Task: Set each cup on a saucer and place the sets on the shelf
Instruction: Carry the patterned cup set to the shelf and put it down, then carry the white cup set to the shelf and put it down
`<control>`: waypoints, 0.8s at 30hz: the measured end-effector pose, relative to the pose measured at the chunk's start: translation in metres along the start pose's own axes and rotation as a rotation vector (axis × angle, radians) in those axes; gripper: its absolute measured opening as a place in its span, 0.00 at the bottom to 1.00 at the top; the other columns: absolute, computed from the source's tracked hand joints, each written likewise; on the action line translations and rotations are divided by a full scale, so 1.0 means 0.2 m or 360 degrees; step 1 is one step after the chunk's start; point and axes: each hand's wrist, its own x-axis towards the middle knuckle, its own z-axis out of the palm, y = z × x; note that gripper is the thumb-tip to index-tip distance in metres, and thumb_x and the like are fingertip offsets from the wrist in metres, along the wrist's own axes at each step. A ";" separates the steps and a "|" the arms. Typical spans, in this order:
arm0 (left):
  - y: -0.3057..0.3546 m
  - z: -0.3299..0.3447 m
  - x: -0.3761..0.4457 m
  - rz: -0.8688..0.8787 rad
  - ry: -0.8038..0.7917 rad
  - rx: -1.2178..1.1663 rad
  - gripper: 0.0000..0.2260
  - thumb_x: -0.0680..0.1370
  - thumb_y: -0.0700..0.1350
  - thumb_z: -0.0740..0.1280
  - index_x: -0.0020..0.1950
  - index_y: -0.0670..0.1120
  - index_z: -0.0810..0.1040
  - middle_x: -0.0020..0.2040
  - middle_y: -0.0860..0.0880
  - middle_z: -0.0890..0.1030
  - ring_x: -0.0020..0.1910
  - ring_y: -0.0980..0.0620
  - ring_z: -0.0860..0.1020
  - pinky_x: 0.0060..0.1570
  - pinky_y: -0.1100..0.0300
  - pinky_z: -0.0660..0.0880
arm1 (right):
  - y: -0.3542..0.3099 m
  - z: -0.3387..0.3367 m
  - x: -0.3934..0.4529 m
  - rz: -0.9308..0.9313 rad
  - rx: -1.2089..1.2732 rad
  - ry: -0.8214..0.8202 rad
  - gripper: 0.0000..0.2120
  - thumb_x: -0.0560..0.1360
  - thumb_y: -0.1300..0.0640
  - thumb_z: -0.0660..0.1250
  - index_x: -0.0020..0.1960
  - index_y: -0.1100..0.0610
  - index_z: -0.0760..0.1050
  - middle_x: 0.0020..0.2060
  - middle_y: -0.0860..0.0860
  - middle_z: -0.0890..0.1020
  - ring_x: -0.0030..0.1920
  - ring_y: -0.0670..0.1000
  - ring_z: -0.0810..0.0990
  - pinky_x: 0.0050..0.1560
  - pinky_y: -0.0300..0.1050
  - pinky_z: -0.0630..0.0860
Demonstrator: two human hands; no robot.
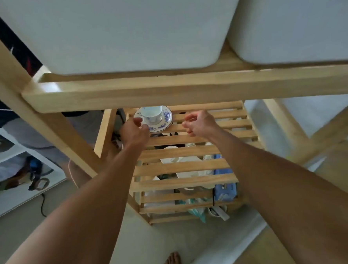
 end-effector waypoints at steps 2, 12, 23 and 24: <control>0.05 0.00 -0.18 0.0053 -0.0072 0.0046 0.13 0.80 0.45 0.69 0.65 0.48 0.80 0.57 0.51 0.82 0.53 0.51 0.80 0.51 0.58 0.79 | 0.00 -0.13 -0.17 0.0063 0.0016 -0.0049 0.14 0.77 0.58 0.73 0.62 0.59 0.79 0.48 0.56 0.85 0.46 0.54 0.87 0.43 0.44 0.86; 0.48 0.22 -1.29 0.0357 -0.0860 -0.0124 0.03 0.75 0.52 0.71 0.47 0.55 0.84 0.43 0.53 0.87 0.42 0.49 0.86 0.47 0.49 0.84 | 0.21 -0.88 -1.30 0.0102 0.0278 0.0277 0.12 0.78 0.60 0.72 0.60 0.59 0.81 0.43 0.55 0.86 0.39 0.50 0.86 0.44 0.44 0.86; 0.92 0.70 -2.49 0.0750 -0.1873 -0.0136 0.04 0.77 0.38 0.72 0.51 0.45 0.82 0.44 0.43 0.84 0.37 0.49 0.81 0.40 0.59 0.82 | 0.89 -1.68 -2.64 0.0472 0.0319 0.1238 0.09 0.77 0.61 0.69 0.56 0.58 0.83 0.31 0.46 0.82 0.35 0.49 0.85 0.43 0.45 0.86; 0.92 0.74 -2.59 0.0755 -0.1937 -0.0125 0.05 0.77 0.39 0.72 0.52 0.44 0.82 0.44 0.43 0.84 0.37 0.49 0.81 0.38 0.62 0.82 | 0.95 -1.71 -2.74 0.0517 0.0335 0.1276 0.09 0.77 0.61 0.70 0.56 0.58 0.83 0.31 0.46 0.81 0.35 0.49 0.84 0.43 0.46 0.86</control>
